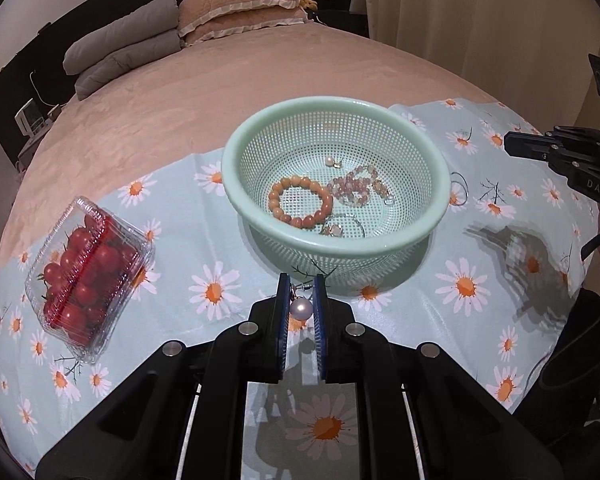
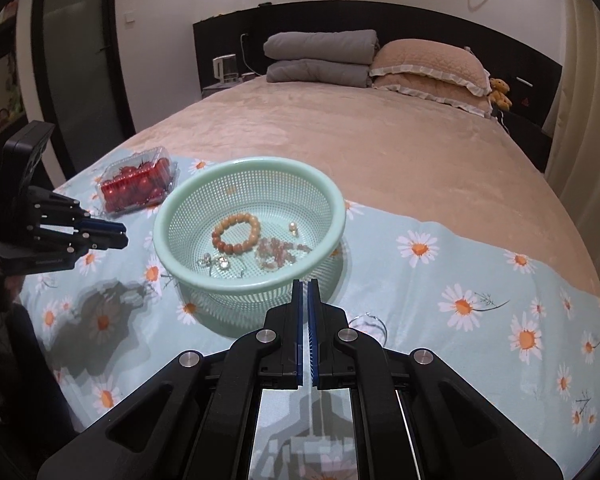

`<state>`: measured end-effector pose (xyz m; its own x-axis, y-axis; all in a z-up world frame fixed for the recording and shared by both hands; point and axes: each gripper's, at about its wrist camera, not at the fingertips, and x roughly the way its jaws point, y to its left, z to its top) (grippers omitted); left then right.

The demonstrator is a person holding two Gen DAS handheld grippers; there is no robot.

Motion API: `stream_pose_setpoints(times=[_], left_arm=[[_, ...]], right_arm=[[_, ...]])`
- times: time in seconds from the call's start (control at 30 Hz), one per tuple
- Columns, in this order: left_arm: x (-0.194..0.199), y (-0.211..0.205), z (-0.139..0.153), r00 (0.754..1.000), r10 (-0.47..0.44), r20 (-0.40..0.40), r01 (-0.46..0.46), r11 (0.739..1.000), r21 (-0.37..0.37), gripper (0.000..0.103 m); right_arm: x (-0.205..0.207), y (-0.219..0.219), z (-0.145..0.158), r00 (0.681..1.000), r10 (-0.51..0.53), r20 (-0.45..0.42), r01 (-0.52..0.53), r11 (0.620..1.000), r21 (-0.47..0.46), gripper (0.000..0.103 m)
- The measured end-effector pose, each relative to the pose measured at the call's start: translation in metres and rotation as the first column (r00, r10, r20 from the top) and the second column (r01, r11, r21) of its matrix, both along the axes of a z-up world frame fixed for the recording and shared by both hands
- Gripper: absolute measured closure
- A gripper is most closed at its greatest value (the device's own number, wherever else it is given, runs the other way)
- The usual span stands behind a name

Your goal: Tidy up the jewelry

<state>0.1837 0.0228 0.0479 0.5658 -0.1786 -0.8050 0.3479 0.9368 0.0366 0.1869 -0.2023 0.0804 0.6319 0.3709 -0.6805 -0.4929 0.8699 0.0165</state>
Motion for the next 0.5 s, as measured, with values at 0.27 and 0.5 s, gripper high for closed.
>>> stream_pose_setpoints(times=[0.27,0.5], left_arm=[[0.021,-0.005,0.026,0.999,-0.016,0.044,0.015,1.0,0.01,0.091],[0.031,-0.003,0.03,0.999,-0.013,0.045,0.012,1.0,0.007,0.091]], right_arm=[[0.011,0.005,0.007,1.0,0.017,0.015,-0.017,1.0,-0.012,0.101],[0.02,-0.003,-0.005,1.0,-0.005,-0.012,0.005,1.0,-0.026,0.096]])
